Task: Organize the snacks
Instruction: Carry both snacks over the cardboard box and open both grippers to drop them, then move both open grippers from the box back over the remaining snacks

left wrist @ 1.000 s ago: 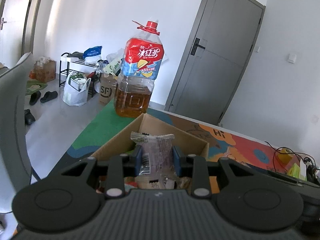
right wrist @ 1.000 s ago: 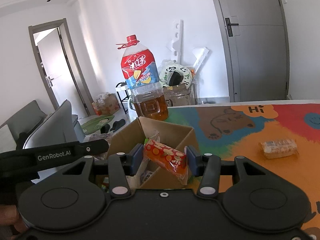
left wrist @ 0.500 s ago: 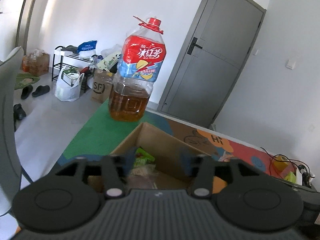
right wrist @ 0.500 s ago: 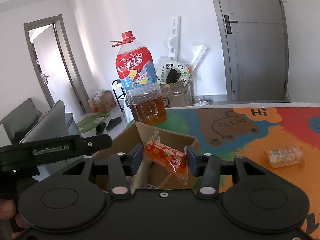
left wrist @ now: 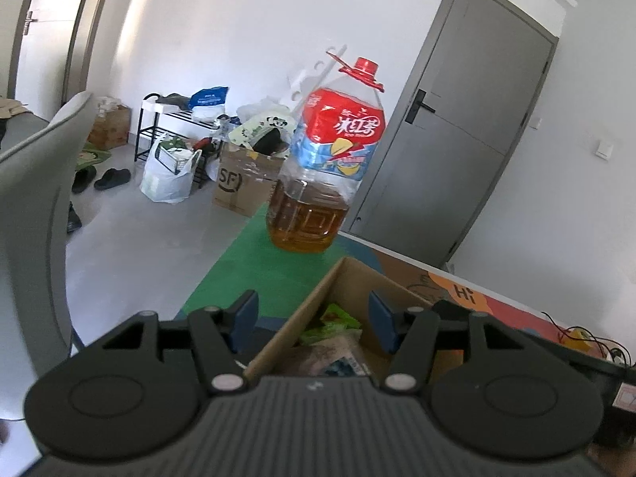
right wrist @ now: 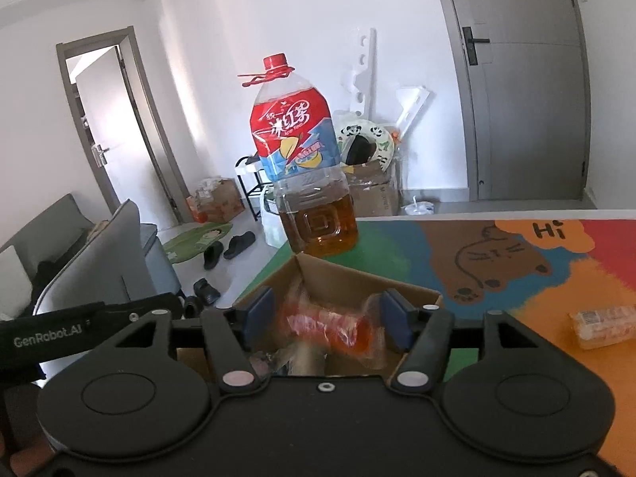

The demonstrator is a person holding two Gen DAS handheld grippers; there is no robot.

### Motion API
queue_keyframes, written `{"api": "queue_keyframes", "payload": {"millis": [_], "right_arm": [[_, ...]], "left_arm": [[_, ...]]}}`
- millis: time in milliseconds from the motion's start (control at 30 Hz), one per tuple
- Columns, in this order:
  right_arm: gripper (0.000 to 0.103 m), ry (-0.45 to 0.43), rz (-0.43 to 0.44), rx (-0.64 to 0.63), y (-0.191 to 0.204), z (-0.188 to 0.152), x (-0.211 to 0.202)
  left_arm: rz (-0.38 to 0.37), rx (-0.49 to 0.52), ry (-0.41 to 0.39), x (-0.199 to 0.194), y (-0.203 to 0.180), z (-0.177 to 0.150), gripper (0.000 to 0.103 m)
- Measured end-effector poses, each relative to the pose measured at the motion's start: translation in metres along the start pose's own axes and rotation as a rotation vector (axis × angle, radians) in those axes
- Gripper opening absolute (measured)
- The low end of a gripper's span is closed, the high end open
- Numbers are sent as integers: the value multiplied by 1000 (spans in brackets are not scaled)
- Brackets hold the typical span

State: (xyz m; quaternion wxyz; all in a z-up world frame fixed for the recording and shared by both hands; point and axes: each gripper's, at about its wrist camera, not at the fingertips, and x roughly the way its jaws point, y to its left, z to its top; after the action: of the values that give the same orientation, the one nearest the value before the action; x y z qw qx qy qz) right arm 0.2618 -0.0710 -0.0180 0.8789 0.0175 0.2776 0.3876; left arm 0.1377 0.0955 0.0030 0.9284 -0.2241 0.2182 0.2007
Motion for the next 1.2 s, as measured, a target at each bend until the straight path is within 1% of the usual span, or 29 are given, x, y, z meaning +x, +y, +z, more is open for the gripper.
{"api": "queue_keyframes", "payload": {"millis": [167,233,300,433,567,633,833,900,1000,1200], "right_arm": [[61,3,-10,33,-11,-4,-9],[61,1,-15,44,-16,-6,-15],[63,-1,-22,55,-21,-8,-20],[65,-12,-32,79,-33,-10,-33],[70,-16,-48,87,-42,-14,-43],[71,-12,-57,93,-46,-16,-48],[79,-9,-84,106,-59,-23,-63],[86,-8,-94,110,-64,-25,-68],[92,-3,-102,127,-72,-28,-76],[98,6,-121,160,-89,-36,-92]], "left_arm": [[-1,-4,8,1,-1,-4,66],[-5,-4,10,0,-4,-6,70],[-6,1,10,0,-8,-9,74],[-11,10,16,-2,-17,-14,76],[-16,21,24,-4,-27,-20,82],[-19,26,29,-5,-31,-23,83],[-27,42,46,-10,-44,-29,89],[-29,49,50,-12,-49,-32,89],[-39,58,56,-14,-58,-37,90],[-72,93,85,-19,-79,-49,91]]}}
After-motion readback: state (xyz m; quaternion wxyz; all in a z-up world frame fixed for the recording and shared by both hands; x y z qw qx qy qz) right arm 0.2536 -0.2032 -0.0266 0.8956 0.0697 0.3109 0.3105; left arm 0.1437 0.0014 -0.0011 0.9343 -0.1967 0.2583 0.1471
